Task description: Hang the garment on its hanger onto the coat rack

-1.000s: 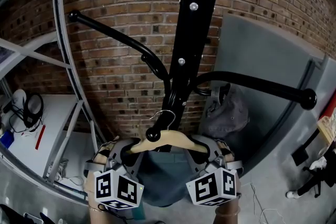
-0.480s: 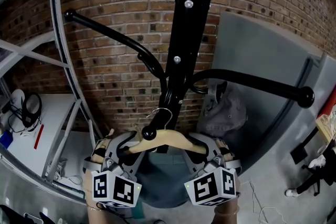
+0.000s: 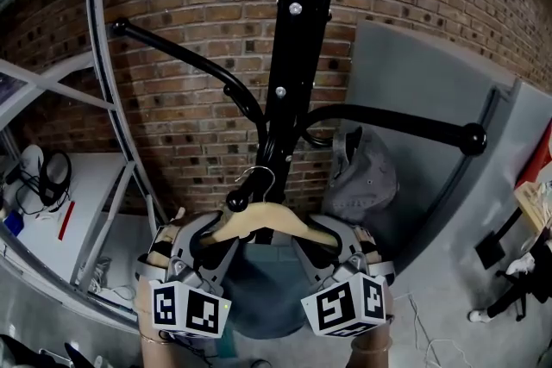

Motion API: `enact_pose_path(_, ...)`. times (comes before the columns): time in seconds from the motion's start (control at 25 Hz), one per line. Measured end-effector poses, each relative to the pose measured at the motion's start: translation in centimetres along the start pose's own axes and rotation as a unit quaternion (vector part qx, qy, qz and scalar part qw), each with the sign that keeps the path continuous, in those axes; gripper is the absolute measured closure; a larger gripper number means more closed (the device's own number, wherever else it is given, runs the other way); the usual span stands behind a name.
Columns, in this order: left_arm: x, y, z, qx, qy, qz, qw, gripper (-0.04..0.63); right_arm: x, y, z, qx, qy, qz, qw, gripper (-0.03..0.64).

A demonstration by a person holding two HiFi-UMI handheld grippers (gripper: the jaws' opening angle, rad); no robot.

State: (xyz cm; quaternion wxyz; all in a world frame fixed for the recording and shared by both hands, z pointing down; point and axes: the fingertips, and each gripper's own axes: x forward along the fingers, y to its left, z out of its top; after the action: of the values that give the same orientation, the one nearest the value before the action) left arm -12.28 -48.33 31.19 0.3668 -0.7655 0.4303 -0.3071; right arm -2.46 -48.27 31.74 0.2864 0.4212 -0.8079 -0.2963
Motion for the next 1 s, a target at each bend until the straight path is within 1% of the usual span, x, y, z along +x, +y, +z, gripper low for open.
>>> enact_pose_path(0.36,-2.8,0.0,1.2,0.003,0.001,0.019,0.9998,0.42,-2.6,0.1,0.2,0.005,-0.001,-0.013,1.0,0.476)
enact_pose_path(0.64,-6.1,-0.6,2.2,-0.009,0.003,0.038,0.9992,0.42,-5.6,0.2,1.7,0.051,-0.035,-0.025,0.998,0.477)
enact_pose_path(0.76,-7.6,-1.2,2.8,-0.02,0.005,0.04,0.999,0.42,-7.3,0.7,2.1,0.052,-0.041,-0.02,0.998,0.479)
enact_pose_path(1.0,-10.6,-2.6,4.6,-0.029,0.008,0.04,0.9988,0.42,-10.0,2.2,1.0,0.052,-0.018,-0.006,0.998,0.491)
